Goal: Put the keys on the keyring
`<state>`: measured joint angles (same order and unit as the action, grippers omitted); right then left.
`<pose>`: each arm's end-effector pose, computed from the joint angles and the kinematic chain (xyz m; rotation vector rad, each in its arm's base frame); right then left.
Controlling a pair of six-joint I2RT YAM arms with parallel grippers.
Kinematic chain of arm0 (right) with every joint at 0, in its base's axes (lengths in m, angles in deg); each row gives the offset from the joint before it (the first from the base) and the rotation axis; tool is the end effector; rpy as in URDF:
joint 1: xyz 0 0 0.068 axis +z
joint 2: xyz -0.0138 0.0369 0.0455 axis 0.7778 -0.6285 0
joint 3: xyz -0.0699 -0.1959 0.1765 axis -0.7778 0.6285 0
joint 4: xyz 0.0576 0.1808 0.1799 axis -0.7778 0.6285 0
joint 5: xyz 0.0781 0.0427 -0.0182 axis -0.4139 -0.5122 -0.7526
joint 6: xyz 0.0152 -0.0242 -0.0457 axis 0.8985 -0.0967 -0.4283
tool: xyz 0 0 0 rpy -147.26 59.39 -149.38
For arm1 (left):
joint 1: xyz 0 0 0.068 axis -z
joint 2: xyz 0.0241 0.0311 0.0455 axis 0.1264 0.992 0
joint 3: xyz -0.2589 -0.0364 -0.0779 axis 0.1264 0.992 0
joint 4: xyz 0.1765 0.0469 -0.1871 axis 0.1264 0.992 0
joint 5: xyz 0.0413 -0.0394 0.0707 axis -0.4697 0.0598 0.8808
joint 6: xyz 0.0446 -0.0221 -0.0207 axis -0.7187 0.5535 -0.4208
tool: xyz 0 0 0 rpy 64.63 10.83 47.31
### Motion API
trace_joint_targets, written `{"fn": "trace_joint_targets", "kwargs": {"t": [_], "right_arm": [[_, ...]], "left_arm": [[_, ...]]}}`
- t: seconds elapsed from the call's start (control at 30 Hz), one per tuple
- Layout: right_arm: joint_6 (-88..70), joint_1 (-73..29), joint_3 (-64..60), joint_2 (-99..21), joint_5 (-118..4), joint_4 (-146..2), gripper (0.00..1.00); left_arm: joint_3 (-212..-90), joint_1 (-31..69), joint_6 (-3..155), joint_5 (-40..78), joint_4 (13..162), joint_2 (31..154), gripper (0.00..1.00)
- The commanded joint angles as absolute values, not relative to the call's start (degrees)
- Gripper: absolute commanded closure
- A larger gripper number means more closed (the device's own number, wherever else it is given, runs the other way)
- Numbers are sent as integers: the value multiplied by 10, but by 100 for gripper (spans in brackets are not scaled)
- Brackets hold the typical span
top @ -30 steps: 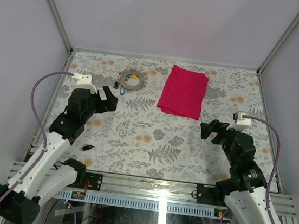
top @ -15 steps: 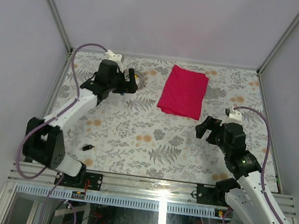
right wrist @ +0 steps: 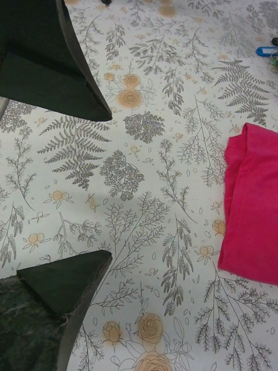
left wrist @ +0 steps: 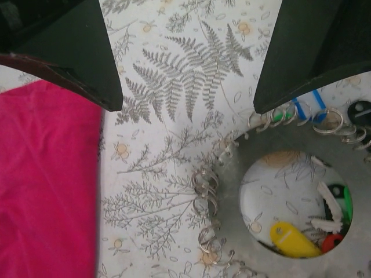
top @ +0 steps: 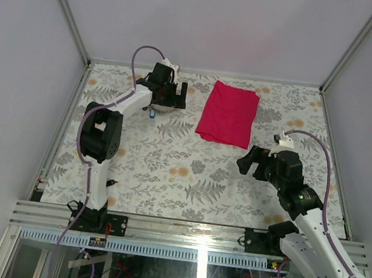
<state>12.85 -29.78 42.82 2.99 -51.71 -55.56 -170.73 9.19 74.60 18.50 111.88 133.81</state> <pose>0.1529 0.0611 0.2574 0.1080 2.0628 0.5885 0.4404 -0.1357 0.2221 0.2007 2.4034 -0.4019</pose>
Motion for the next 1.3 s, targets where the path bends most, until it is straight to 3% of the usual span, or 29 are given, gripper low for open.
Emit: {"fn": "trace_joint_targets", "kwargs": {"t": [0.0,0.7,1.0,1.27], "right_arm": [[120,-296,400,28,-536,-564,1],[93,-296,378,37,-535,-521,1],[92,-296,368,44,-538,-506,1],[100,-295,366,53,-538,-506,1]], "left_arm": [[-1773,85,713,187,1142,1374,0],[-1943,56,764,176,1204,1549,0],[-1884,57,775,170,1205,1522,0],[-1715,60,813,144,1152,1415,0]]}}
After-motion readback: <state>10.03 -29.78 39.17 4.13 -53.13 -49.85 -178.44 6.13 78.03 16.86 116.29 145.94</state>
